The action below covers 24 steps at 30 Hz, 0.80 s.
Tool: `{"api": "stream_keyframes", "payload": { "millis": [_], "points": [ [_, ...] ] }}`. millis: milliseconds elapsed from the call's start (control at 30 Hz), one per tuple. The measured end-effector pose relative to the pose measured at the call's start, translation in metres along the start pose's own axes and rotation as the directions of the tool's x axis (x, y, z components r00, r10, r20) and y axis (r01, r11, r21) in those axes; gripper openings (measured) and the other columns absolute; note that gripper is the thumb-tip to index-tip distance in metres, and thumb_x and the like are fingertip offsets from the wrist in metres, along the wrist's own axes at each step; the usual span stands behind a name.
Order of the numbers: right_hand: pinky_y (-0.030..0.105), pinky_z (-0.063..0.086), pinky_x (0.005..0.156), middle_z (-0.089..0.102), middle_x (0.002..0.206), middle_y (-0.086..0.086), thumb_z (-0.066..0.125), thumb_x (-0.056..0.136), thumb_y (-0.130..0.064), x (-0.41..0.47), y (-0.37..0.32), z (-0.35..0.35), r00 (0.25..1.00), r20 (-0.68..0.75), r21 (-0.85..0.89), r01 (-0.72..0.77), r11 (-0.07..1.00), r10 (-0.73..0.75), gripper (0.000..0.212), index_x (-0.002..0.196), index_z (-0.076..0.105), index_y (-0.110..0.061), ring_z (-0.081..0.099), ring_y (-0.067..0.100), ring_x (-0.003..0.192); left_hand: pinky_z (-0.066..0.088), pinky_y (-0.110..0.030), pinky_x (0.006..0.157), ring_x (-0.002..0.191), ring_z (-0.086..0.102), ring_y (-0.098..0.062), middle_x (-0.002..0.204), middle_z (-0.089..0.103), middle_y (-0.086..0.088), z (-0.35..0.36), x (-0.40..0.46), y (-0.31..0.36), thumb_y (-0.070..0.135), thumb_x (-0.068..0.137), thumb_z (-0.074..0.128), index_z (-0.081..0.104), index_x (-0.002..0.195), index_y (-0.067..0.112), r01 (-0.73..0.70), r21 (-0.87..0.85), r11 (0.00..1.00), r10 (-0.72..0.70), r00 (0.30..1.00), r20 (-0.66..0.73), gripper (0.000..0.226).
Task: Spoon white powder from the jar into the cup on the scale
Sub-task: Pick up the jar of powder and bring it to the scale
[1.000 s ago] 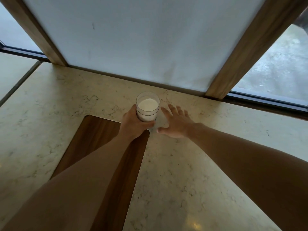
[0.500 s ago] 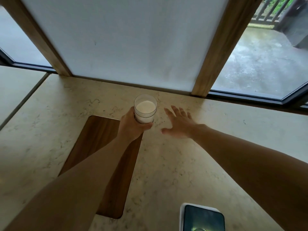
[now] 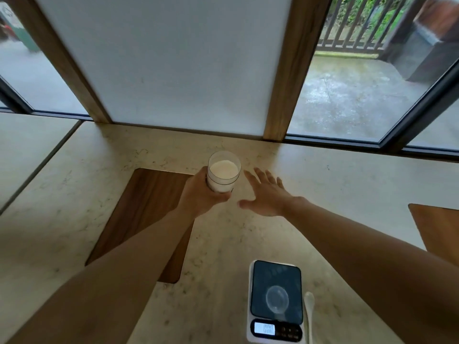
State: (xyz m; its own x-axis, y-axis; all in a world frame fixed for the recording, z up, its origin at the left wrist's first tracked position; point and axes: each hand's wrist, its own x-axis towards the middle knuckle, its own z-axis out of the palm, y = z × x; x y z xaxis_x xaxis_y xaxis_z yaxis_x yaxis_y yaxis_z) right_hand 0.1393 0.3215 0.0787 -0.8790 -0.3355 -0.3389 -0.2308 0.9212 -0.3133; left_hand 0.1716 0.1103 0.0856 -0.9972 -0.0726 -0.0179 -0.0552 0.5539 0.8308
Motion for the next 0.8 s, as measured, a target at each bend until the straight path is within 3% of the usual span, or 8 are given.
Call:
{"api": "stream_keyframes", "payload": {
  "millis": [67, 200, 333, 667, 800],
  "points": [
    [0.056, -0.003, 0.118, -0.012, 0.166, 0.003, 0.054, 0.079, -0.071, -0.019, 0.003, 0.000, 1.000, -0.007, 0.004, -0.011, 1.000, 0.011, 0.103, 0.153, -0.008, -0.036, -0.013, 0.033, 0.150, 0.047, -0.016, 0.080, 0.103, 0.061, -0.008, 0.115, 0.065, 0.012, 0.004, -0.015, 0.006, 0.041, 0.056, 0.093, 0.053, 0.129, 0.024, -0.015, 0.022, 1.000, 0.014, 1.000, 0.017, 0.084],
    [0.056, -0.004, 0.118, -0.012, 0.166, 0.003, 0.055, 0.081, -0.069, -0.046, 0.010, 0.003, 1.000, -0.016, 0.020, -0.014, 1.000, 0.014, 0.102, 0.154, -0.007, -0.035, -0.014, 0.033, 0.150, 0.055, -0.035, 0.093, 0.110, 0.063, -0.015, 0.122, 0.067, 0.004, 0.014, -0.037, 0.008, 0.040, 0.057, 0.092, 0.053, 0.133, 0.019, -0.033, 0.034, 0.999, 0.032, 0.999, 0.042, 0.087],
    [0.056, -0.003, 0.117, -0.011, 0.166, 0.003, 0.056, 0.080, -0.070, -0.065, 0.017, 0.013, 0.999, -0.036, 0.052, -0.030, 0.998, 0.032, 0.102, 0.153, -0.007, -0.036, -0.012, 0.033, 0.150, 0.056, -0.042, 0.094, 0.109, 0.064, -0.018, 0.120, 0.068, 0.002, 0.023, -0.060, 0.010, 0.038, 0.058, 0.093, 0.055, 0.131, 0.018, -0.050, 0.043, 0.998, 0.047, 0.996, 0.073, 0.085],
    [0.054, 0.000, 0.118, -0.002, 0.167, 0.005, 0.054, 0.079, -0.072, -0.117, 0.041, 0.063, 0.995, -0.041, 0.140, -0.081, 0.987, 0.087, 0.100, 0.153, -0.003, -0.035, -0.004, 0.033, 0.151, 0.057, -0.037, 0.093, 0.110, 0.063, -0.017, 0.123, 0.066, 0.002, 0.047, -0.116, 0.002, 0.038, 0.060, 0.092, 0.050, 0.134, 0.022, -0.101, 0.081, 0.992, 0.086, 0.982, 0.169, 0.087],
    [0.049, 0.018, 0.119, 0.019, 0.164, 0.006, 0.059, 0.085, -0.059, -0.150, 0.053, 0.085, 0.985, -0.131, 0.215, -0.085, 0.973, 0.115, 0.088, 0.154, 0.014, -0.027, 0.018, 0.028, 0.149, 0.057, -0.041, 0.094, 0.110, 0.062, -0.017, 0.125, 0.066, 0.001, 0.057, -0.135, -0.004, 0.040, 0.061, 0.092, 0.050, 0.135, 0.022, -0.113, 0.102, 0.988, 0.092, 0.977, 0.194, 0.087]
  ]
}}
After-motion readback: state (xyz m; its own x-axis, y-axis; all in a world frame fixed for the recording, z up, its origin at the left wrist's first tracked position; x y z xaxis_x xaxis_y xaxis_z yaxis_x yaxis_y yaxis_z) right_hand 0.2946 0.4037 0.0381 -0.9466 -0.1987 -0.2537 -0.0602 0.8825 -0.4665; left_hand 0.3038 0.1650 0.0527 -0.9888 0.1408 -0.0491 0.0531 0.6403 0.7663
